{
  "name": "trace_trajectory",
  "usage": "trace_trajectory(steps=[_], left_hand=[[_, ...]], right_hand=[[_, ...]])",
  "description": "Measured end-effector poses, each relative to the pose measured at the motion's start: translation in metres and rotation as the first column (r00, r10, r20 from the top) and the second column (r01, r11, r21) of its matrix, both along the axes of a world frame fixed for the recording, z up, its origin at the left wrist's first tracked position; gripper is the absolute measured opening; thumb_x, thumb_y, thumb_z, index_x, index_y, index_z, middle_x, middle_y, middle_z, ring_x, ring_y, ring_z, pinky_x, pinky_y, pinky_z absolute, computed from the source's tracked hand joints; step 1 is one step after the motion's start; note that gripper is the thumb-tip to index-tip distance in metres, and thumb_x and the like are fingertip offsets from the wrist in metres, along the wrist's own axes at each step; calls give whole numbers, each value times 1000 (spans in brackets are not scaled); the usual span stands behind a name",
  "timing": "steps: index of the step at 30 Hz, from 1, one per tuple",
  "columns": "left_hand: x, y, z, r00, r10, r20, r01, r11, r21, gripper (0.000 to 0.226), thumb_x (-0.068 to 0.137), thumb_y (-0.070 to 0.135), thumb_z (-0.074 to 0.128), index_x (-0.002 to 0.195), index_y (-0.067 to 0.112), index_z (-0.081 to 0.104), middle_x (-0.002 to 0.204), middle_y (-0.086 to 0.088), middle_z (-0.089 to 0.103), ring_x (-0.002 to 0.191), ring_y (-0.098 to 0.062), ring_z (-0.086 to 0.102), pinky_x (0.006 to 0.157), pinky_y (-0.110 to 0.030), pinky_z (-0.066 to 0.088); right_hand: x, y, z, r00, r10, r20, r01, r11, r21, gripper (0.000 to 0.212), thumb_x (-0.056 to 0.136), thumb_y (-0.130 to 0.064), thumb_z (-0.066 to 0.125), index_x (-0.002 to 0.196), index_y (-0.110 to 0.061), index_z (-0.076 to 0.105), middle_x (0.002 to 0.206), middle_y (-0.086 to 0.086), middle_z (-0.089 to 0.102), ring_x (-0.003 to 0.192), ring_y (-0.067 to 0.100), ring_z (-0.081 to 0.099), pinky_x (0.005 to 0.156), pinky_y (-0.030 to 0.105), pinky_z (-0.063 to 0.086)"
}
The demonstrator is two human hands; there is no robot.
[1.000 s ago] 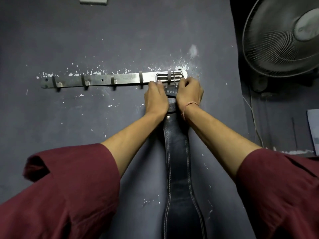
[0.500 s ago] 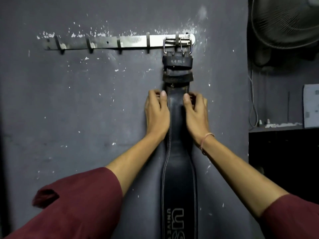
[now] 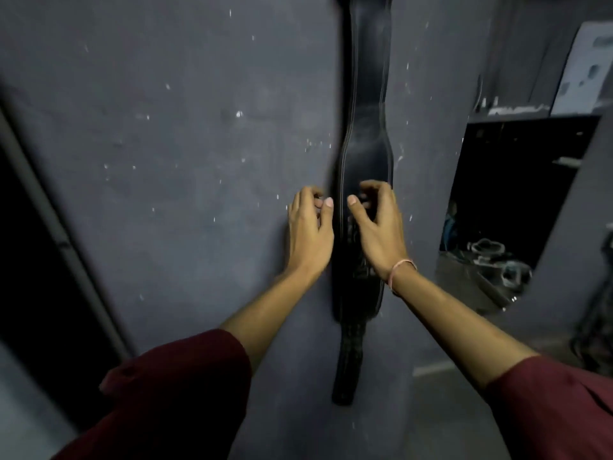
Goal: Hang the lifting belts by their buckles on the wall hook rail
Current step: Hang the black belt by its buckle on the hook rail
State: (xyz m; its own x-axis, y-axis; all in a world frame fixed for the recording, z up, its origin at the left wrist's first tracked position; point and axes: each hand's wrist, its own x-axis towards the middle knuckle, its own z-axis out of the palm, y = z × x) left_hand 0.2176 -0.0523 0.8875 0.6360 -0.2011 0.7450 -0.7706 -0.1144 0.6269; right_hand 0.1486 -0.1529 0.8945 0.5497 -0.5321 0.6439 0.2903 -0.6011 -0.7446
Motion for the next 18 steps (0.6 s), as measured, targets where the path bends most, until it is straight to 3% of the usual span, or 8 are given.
trace_trajectory(steps=[5,10,14,18], left_hand=[[-39,43,-93,977,-25,-211,40,997,65,8,102,20,47,99,16,54,98,0,59,91,-18,55,76,-26,41],[-78,83,-190,925,15,-381,57,982,178,13,102,19,46,96,12,55,94,-5,61,86,-20,57,72,-31,44],[-111,110,-262,864,58,-500,75,967,242,12,102,16,47,92,14,54,89,-4,60,81,-20,55,69,-28,39],[-143,128,-340,787,140,-601,70,948,312,12,100,11,49,93,8,58,90,-9,64,83,-22,58,71,-24,38]], right_hand=[[-45,42,-93,965,119,-233,-86,985,149,26,98,-30,58,121,-17,55,116,3,61,106,12,59,93,22,46],[-87,81,-178,899,209,-384,-97,952,292,23,98,-27,57,119,-16,57,112,4,62,102,12,59,78,6,44],[-115,101,-249,834,265,-483,-85,928,363,17,98,-21,59,113,-15,58,108,8,62,98,16,59,82,19,46],[-141,113,-323,749,325,-577,-61,901,429,16,97,-13,60,112,-9,59,101,7,61,85,9,57,84,33,49]])
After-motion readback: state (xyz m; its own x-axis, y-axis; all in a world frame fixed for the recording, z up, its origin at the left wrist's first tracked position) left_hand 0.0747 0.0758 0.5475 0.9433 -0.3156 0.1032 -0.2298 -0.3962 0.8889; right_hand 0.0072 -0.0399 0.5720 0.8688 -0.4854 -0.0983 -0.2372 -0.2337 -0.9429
